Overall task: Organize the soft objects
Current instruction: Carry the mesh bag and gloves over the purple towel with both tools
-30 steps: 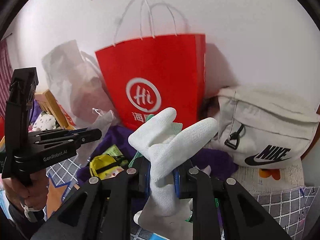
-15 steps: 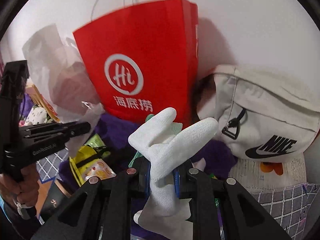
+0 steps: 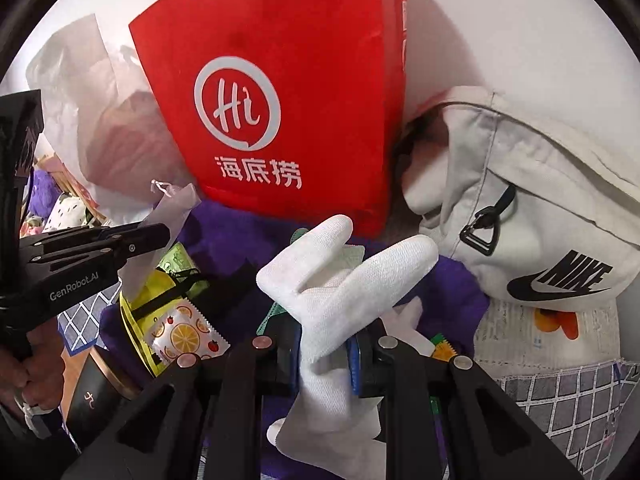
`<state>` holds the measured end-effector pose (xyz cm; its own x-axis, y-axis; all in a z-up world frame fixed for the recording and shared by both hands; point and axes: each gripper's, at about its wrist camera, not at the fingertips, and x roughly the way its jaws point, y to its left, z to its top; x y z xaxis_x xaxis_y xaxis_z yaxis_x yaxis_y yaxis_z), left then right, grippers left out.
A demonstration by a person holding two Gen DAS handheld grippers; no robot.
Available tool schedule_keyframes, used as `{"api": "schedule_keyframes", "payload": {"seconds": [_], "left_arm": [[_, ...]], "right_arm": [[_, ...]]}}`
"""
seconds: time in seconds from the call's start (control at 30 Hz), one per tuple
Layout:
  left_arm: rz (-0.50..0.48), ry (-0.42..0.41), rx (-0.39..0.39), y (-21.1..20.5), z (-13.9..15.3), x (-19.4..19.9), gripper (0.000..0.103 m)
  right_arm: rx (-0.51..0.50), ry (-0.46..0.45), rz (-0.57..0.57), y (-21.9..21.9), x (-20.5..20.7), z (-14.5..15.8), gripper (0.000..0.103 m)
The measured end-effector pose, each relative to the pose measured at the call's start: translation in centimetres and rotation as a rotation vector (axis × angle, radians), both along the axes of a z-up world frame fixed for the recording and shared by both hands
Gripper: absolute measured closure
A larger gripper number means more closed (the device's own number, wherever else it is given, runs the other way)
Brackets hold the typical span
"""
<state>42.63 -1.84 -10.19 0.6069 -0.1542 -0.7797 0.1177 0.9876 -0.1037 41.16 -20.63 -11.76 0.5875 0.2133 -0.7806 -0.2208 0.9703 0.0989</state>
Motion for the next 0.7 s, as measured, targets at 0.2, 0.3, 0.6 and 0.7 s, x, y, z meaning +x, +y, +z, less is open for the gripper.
{"api": "schedule_keyframes", "payload": {"seconds": [0.2, 0.3, 0.6, 0.7], "left_arm": [[0.017, 0.036, 0.016, -0.1, -1.0, 0.6, 0.092], [0.017, 0.043, 0.025, -0.2, -1.2, 0.7, 0.092], [0.008, 0.070, 0.049, -0.9, -2.2, 1.2, 0.092], [0.009, 0.069, 0.051, -0.8, -2.2, 1.3, 0.092]], "right_arm": [[-0.010, 0.040, 0.004, 0.5, 0.5, -1.1, 0.084], [-0.011, 0.064, 0.007, 0.7, 0.9, -1.6, 0.084], [-0.023, 0.106, 0.013, 1.1, 1.3, -2.7, 0.083], [-0.023, 0.125, 0.006, 1.0, 1.6, -3.1, 0.083]]}}
